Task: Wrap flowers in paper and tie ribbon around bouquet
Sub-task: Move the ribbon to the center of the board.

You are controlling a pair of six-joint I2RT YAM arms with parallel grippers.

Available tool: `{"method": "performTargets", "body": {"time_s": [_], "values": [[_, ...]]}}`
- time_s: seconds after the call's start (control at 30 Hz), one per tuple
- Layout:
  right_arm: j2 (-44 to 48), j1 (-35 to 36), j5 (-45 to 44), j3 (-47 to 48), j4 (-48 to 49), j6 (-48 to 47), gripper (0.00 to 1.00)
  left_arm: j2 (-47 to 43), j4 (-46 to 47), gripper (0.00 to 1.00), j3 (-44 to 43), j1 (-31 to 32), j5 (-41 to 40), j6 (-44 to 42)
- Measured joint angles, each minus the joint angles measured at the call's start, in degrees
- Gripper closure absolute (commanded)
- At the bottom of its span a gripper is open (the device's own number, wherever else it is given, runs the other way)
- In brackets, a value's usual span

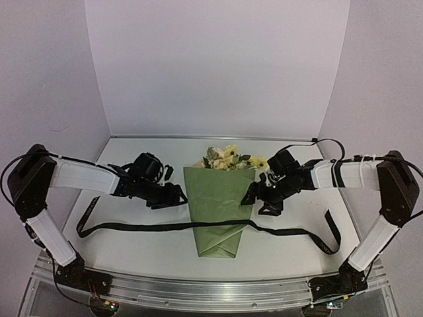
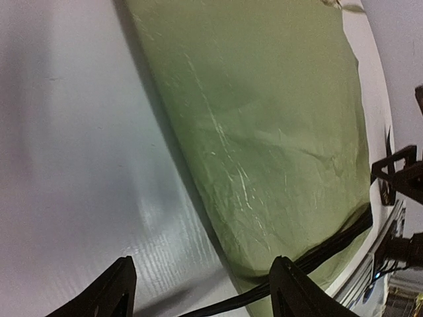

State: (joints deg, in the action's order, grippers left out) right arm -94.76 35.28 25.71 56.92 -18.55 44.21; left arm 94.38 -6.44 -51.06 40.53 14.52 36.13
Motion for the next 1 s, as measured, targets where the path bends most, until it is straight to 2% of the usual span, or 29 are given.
{"method": "performTargets", "body": {"time_s": [0.2,0.43,0.73,1.0], "values": [[0.02,1.52,0.27,-5.54,3.33,0.69,0.19,5.04,2.8,0.33,-0.34,5.13,3.54,-1.84],[1.17,4.15,0.39,-11.6,7.89,2.35,0.21,6.4,5.29,0.48,0.42,8.53,7.22,-2.42],[8.78,7.91,0.27,-19.02,10.44,3.4,0.26,2.08,7.44,0.7,7.52,12.65,11.3,-1.29],[11.59,12.28,-0.63,-23.95,12.53,4.24,0.29,-1.29,8.51,0.77,11.6,17.41,11.55,1.63]]}}
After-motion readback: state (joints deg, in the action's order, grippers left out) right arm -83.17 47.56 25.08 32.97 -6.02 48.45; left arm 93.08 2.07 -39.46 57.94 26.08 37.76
